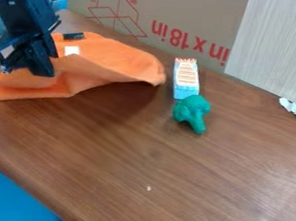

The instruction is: Unfold the cloth from top left to bottom right

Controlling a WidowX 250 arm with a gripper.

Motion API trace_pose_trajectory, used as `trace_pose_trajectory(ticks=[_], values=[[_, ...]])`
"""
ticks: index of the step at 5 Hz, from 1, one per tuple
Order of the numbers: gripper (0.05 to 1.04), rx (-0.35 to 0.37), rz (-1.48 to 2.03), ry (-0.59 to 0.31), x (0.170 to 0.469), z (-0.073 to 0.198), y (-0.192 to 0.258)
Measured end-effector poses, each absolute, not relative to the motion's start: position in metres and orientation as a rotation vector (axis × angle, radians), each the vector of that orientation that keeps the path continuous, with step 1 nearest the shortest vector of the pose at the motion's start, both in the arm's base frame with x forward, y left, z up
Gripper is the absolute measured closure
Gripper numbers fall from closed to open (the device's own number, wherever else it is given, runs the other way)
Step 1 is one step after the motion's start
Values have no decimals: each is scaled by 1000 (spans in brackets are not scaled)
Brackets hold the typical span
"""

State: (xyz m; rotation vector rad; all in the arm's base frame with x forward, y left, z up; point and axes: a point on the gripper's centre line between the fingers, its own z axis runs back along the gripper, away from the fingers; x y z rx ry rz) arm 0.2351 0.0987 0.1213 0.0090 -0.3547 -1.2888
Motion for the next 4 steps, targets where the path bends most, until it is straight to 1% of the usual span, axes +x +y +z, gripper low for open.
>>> trace_pose_trajectory(ticks=[1, 2, 3, 4], values=[[998, 7, -1276, -325, 226, 113, 85], [998, 5, -1214, -328, 224, 113, 74], [998, 0, -1173, -310, 218, 121, 69], [968, 21, -1166, -303, 225, 114, 49]])
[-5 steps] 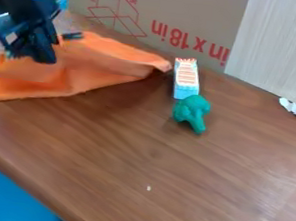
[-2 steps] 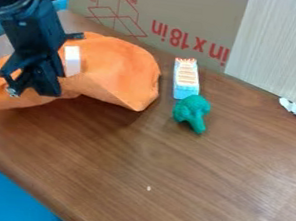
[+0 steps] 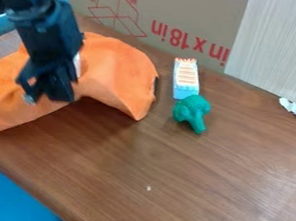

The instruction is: Unfold the cloth from top left to bottom right

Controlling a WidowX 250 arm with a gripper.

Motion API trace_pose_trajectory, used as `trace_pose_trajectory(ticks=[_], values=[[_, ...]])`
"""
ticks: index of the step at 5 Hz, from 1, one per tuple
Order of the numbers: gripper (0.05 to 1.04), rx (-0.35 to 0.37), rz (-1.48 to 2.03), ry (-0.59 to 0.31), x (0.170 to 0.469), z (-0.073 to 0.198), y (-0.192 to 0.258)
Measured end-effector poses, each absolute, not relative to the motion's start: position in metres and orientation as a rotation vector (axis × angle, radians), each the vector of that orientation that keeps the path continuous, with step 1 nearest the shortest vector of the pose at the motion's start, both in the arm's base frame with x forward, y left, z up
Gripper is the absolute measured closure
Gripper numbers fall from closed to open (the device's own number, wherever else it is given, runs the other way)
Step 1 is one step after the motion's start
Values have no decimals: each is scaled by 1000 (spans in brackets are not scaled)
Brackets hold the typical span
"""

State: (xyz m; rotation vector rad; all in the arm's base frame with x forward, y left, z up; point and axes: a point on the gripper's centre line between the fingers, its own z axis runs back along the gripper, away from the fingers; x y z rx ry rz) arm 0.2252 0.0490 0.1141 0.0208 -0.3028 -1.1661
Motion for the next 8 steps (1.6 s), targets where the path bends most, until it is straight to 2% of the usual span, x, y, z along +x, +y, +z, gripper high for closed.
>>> trace_pose_trajectory(ticks=[1, 3, 4, 6, 7, 8], values=[[781, 41, -1160, -290, 230, 111, 44], [191, 35, -1172, -284, 227, 106, 42], [75, -51, -1204, -262, 229, 108, 46], [83, -30, -1116, -336, 260, 135, 96], [83, 123, -1091, -270, 271, 137, 109], [83, 86, -1253, -187, 275, 142, 108]])
